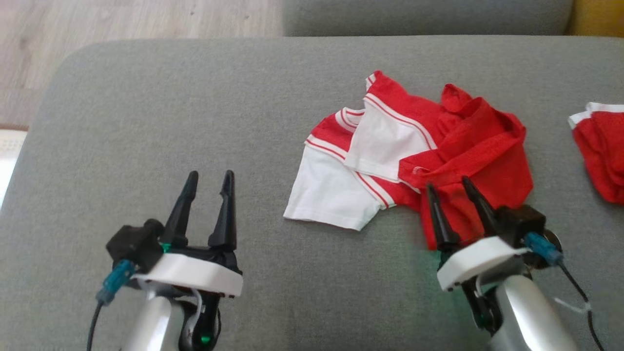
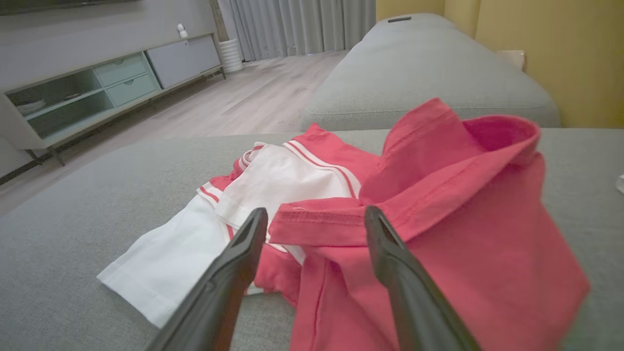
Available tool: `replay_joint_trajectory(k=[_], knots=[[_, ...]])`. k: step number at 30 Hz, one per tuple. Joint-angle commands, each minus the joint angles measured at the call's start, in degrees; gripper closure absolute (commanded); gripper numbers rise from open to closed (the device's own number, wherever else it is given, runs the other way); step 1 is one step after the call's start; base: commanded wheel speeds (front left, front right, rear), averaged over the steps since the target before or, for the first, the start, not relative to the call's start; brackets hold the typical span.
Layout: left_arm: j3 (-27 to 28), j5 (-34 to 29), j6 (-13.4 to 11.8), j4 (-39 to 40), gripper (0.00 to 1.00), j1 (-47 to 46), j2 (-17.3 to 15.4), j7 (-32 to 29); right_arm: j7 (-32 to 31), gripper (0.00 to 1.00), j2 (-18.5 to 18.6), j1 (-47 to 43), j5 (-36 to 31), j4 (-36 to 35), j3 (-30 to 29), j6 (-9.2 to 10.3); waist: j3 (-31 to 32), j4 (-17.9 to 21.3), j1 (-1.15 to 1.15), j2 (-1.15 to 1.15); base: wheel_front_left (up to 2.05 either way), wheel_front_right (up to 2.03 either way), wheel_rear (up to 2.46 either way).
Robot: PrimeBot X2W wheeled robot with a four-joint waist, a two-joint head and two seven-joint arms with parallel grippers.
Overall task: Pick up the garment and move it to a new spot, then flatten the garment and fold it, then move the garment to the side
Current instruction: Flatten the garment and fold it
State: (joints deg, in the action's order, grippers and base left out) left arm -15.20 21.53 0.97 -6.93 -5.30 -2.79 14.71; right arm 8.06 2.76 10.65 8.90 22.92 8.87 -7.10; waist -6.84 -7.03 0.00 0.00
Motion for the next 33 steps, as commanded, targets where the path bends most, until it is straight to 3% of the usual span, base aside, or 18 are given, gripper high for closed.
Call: replay_joint_trajectory(k=[1, 13, 14, 15, 16, 24, 33], knots=[[1.3, 0.5, -0.2, 1.6, 0.00, -2.9, -0.1, 0.3, 0.3, 0.00, 0.1, 2.9, -0.5, -0.7, 1.7, -0.39, -0.8, -0.8, 0.00, 0.00, 0.00, 0.00, 0.00], [0.5, 1.1, -0.9, 1.8, 0.00, -4.1, -0.1, 0.3, 0.5, 0.00, 0.1, 9.8, -6.3, 10.2, 2.0, -0.39, -2.5, -2.5, 0.00, 0.00, 0.00, 0.00, 0.00], [0.5, 1.1, -1.0, 1.8, 0.00, -4.1, -0.1, 0.3, 0.5, 0.17, 0.1, 10.3, -6.4, 10.9, 1.8, -0.39, -2.5, -2.4, 0.00, 0.00, 0.00, 0.00, 0.00], [0.5, 1.1, -1.1, 1.9, 0.00, -4.1, -0.1, 0.3, 0.5, 0.78, 0.1, 10.7, -6.4, 11.6, 1.6, -0.39, -2.6, -2.3, 0.00, 0.00, 0.00, 0.00, 0.00], [0.5, 1.1, -1.1, 1.9, 0.00, -4.1, -0.1, 0.3, 0.7, 1.00, 0.1, 11.1, -6.4, 12.3, 1.6, -0.39, -2.6, -2.2, 0.00, 0.00, 0.00, 0.00, 0.00], [1.4, 1.2, -1.1, 1.5, 0.00, -3.9, -0.1, 0.3, 4.3, 1.00, 0.1, 11.6, -2.8, 12.5, -0.3, -0.39, -1.6, 0.6, 0.00, 0.00, 0.00, 0.00, 0.00], [2.3, 1.5, -1.1, 1.7, 0.00, -2.7, -0.1, 0.3, 5.7, 1.00, 0.1, 4.6, 1.0, 3.1, -10.9, -0.39, 0.5, 5.2, 0.00, 0.00, 0.00, 0.00, 0.00]])
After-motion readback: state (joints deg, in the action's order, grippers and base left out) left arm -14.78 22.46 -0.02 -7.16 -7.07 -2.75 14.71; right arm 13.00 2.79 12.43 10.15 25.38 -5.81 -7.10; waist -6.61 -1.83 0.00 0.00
